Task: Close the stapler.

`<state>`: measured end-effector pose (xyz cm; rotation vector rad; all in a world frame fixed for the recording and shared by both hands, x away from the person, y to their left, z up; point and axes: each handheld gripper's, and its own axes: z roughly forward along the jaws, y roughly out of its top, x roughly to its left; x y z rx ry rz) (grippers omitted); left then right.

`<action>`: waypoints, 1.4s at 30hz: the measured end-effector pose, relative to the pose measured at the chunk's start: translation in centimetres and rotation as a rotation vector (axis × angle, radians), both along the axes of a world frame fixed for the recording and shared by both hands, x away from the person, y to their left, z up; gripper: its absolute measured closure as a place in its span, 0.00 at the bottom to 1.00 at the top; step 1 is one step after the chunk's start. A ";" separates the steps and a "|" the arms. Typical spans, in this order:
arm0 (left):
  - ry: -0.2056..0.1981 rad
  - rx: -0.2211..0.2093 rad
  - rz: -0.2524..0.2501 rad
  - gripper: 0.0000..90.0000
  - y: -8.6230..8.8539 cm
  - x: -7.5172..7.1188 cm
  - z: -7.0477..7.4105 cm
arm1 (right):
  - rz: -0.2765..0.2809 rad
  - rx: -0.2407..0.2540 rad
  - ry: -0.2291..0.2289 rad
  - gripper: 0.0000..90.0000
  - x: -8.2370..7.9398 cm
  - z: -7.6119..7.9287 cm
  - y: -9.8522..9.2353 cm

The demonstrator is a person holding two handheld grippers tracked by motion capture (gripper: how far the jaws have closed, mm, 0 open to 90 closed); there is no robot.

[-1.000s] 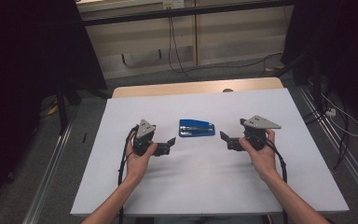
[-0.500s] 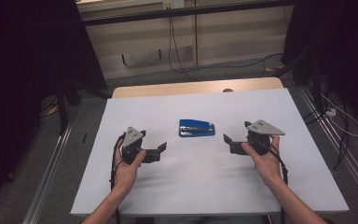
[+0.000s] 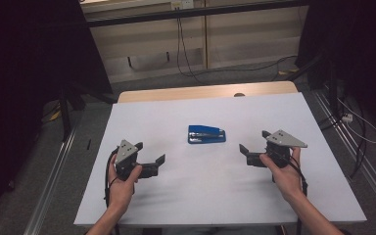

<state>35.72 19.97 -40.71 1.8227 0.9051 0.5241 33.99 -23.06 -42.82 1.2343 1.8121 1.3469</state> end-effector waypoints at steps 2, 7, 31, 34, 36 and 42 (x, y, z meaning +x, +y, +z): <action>0.001 0.016 0.004 0.05 0.5 -0.3 0.0 | -0.005 0.003 0.001 0.04 -0.5 -0.1 -0.2; 0.007 0.005 0.029 0.05 1.6 -1.4 0.0 | -0.030 0.001 -0.012 0.04 -1.3 -0.1 -1.1; 0.012 0.021 0.060 0.05 3.9 -2.8 -0.6 | -0.139 -0.036 -0.018 0.04 -6.5 -0.3 -5.3; 0.009 0.015 0.054 0.05 3.8 -3.2 -0.5 | -0.153 -0.030 -0.034 0.04 -7.0 -0.3 -5.5; 0.011 0.017 0.053 0.05 3.8 -3.3 -0.5 | -0.159 -0.029 -0.033 0.03 -7.1 -0.5 -5.5; 0.018 0.026 0.053 0.05 3.8 -3.6 -1.0 | -0.157 -0.045 -0.017 0.03 -7.3 -1.2 -5.3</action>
